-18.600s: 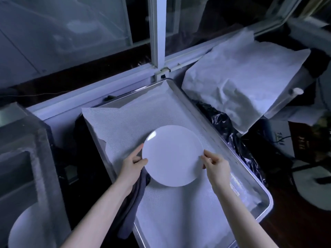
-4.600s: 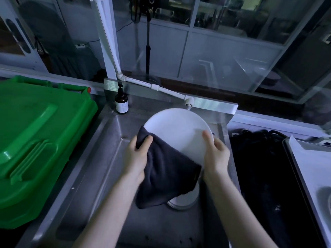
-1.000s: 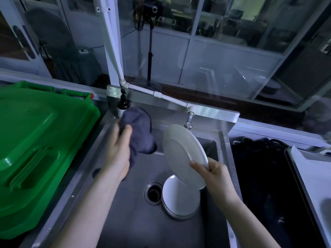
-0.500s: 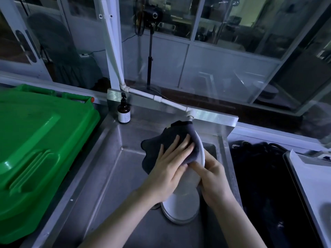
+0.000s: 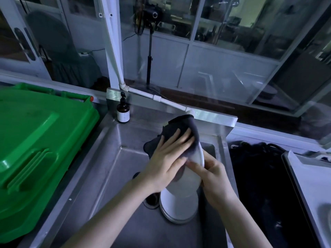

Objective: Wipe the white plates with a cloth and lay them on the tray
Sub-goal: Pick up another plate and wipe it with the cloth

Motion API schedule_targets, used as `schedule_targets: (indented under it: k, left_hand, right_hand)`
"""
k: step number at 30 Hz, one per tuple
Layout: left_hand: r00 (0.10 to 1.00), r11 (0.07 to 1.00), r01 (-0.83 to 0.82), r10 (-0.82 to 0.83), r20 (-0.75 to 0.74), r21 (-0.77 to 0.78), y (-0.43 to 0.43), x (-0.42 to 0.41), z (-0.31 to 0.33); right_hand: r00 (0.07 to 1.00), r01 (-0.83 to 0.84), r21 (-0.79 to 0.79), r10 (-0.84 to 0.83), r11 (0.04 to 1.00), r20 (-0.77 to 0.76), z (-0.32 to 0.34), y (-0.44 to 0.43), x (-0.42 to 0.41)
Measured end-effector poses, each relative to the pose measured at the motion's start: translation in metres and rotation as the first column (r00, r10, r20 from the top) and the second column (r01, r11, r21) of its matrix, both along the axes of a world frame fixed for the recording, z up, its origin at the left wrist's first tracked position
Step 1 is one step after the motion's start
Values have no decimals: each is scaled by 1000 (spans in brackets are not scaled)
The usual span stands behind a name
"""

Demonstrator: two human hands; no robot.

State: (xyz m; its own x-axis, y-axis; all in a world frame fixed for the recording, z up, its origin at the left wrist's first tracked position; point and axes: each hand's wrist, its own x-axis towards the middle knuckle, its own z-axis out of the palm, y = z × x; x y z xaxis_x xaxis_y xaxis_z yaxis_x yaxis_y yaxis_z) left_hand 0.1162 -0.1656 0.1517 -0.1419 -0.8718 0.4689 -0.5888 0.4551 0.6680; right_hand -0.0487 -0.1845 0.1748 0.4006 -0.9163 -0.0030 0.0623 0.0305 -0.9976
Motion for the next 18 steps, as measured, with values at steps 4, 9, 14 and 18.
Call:
schedule_targets:
  k: [4,9,14,18]
  left_hand:
    - [968,982,-77,115,-224,171,-11,20,-4]
    - [961,983,-100,136,-243,153,3,11,-8]
    - [1000,1000,-18,17,18,2,-1,3,0]
    - [991,997,-61,67,-119,50,-12,15,-8]
  right_hand:
    - [999,-47,21,47,999,4,-3,6,-9]
    - [998,-44,59,41,997,43,2,10,-12]
    - [998,-56,105,51,993,46,4,9,-6]
    - [995,-51,129,39,990,97,9,8,-11]
